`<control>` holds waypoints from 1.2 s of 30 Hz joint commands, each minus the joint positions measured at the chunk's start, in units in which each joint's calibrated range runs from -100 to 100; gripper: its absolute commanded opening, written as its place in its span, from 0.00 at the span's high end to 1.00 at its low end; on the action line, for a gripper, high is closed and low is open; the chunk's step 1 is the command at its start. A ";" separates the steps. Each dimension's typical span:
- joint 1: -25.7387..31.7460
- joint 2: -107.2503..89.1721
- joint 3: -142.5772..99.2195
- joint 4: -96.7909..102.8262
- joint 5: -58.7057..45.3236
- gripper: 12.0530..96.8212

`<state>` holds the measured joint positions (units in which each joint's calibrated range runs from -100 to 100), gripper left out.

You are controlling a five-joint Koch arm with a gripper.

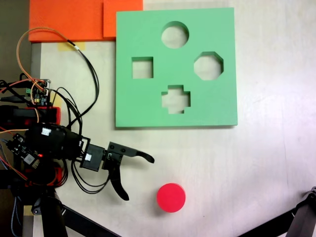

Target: Put the cylinder block into the corresponding hole

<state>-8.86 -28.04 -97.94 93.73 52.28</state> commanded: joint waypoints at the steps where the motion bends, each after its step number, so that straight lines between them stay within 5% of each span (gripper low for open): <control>1: -0.05 2.07 2.13 6.27 -0.24 0.26; 23: -0.68 24.83 34.33 -0.19 -0.20 0.28; 32: -0.68 29.30 37.62 -2.59 -0.20 0.40; 36: -0.59 29.58 37.32 -2.59 -0.20 0.58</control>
<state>-9.55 1.78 -62.08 90.80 52.28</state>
